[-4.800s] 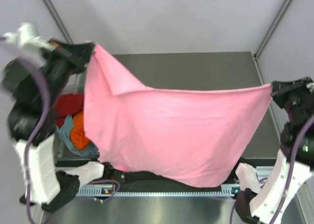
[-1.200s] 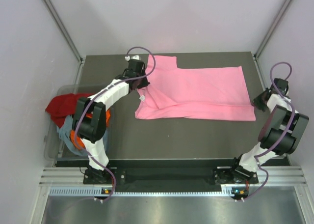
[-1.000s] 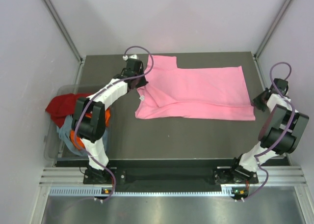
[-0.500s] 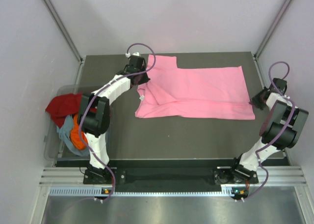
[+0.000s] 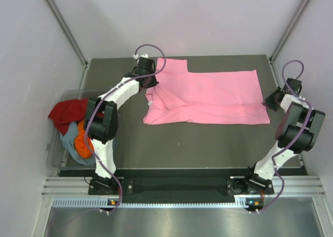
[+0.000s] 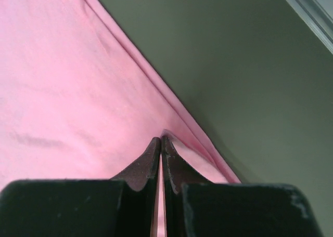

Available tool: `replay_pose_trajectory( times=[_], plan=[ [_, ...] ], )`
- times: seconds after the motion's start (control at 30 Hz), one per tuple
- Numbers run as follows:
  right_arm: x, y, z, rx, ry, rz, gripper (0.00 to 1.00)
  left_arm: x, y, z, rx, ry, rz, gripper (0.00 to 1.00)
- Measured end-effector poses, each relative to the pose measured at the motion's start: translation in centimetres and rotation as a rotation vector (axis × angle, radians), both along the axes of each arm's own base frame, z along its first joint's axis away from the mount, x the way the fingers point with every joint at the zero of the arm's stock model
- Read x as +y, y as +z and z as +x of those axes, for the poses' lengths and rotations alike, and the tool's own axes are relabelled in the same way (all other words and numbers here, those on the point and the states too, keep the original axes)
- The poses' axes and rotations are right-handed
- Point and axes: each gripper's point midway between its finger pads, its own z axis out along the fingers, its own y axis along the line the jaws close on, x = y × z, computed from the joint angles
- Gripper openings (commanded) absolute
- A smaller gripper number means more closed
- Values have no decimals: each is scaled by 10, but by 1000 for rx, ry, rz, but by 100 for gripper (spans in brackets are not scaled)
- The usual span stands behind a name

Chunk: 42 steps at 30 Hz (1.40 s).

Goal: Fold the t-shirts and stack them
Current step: Fold the tshirt

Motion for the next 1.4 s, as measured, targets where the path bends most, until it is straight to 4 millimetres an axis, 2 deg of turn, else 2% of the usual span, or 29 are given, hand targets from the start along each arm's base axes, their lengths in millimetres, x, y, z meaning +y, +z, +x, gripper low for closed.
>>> replay_pose_trajectory(
  times=[0.13,0.23,0.27,0.4,0.47,0.53,0.57,0.63,0.7,0.73,0.83,0.87,0.93,1.0,1.1,1.2,1.3,1.4],
  plan=[
    [3,0,12,-3,27,-4,5,-3,-5,2,6,-19,2,0],
    [4,1,16,7,37,-9,13,-8,-3,6,0,-46,-8,0],
    [3,2,16,14,35,-13,19,-11,0,9,-7,-57,-15,0],
    [-1,6,15,34,21,-29,22,-26,12,25,-47,-117,-51,0],
    [-1,5,10,56,13,-32,28,-35,17,33,-69,-153,-73,0],
    [0,5,5,78,7,-30,29,-42,20,39,-85,-188,-88,0],
    [0,5,2,86,3,-31,29,-45,20,41,-87,-200,-92,3],
    [1,8,-3,100,0,-30,29,-49,19,48,-94,-219,-91,18],
    [3,12,-8,111,-2,-25,29,-48,17,50,-85,-218,-74,27],
    [5,15,-11,115,-6,-21,28,-45,13,48,-72,-213,-60,34],
    [8,24,-20,120,-33,-8,30,-31,10,44,-45,-170,-2,41],
    [10,26,-25,124,-46,0,31,-27,10,41,-37,-157,13,47],
    [15,30,-34,130,-67,18,32,-18,13,29,-17,-136,48,48],
    [20,31,-43,144,-86,37,33,-8,21,6,-1,-125,71,48],
    [25,26,-54,174,-107,63,36,-3,38,-41,6,-137,67,50],
    [30,17,-64,214,-125,87,38,-7,49,-87,-2,-171,25,52],
    [33,7,-78,260,-145,107,40,-7,39,-120,23,-181,-1,54],
    [31,-1,-88,288,-168,123,41,1,13,-134,87,-154,-1,54]
  ],
)
